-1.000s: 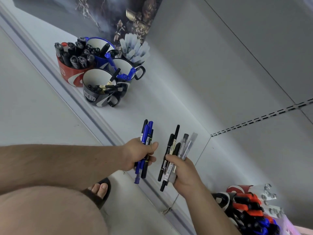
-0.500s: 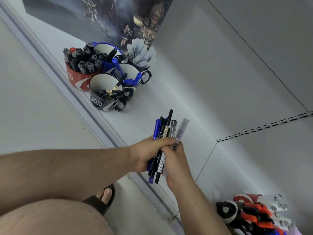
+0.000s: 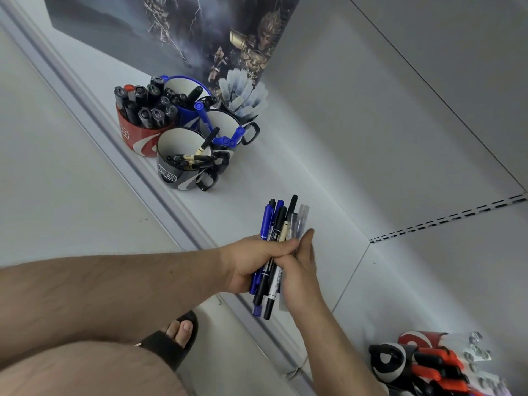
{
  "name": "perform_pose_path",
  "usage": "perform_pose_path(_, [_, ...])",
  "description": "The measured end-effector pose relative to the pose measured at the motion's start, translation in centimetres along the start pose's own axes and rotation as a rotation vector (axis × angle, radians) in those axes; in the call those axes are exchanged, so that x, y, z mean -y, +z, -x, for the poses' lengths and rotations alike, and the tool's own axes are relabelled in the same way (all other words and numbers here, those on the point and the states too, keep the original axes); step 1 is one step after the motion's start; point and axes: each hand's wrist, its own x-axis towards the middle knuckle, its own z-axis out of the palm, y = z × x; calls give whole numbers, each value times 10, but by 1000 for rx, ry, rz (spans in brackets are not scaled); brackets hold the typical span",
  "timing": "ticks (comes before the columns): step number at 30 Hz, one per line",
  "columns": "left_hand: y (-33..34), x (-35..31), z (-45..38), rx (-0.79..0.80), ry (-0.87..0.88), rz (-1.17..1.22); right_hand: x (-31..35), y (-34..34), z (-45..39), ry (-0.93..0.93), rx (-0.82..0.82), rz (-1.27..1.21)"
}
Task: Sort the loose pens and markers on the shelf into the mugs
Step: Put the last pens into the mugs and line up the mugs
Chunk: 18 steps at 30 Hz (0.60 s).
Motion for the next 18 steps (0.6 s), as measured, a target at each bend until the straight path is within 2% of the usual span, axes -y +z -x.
perform_pose_path(3, [2, -1, -2, 35, 34, -5, -2, -4, 2, -124, -139, 105])
perform_pose_path(6, [4, -2, -5, 71, 56, 10, -2, -1, 9, -273, -299, -27])
perform_pose_path(8, [5, -4, -6, 90, 58, 21, -1, 1, 12, -305, -357, -168])
perform_pose_path(10, [5, -5, -6, 90, 53, 30, -2, 1, 13, -312, -341, -262])
perform_pose_path(14, [2, -7, -4, 80, 59, 27, 2, -7, 10, -316, -201, -275])
perform_pose_path(18, [2, -9, -2, 38, 77, 6, -1, -17, 8, -164, -52, -223])
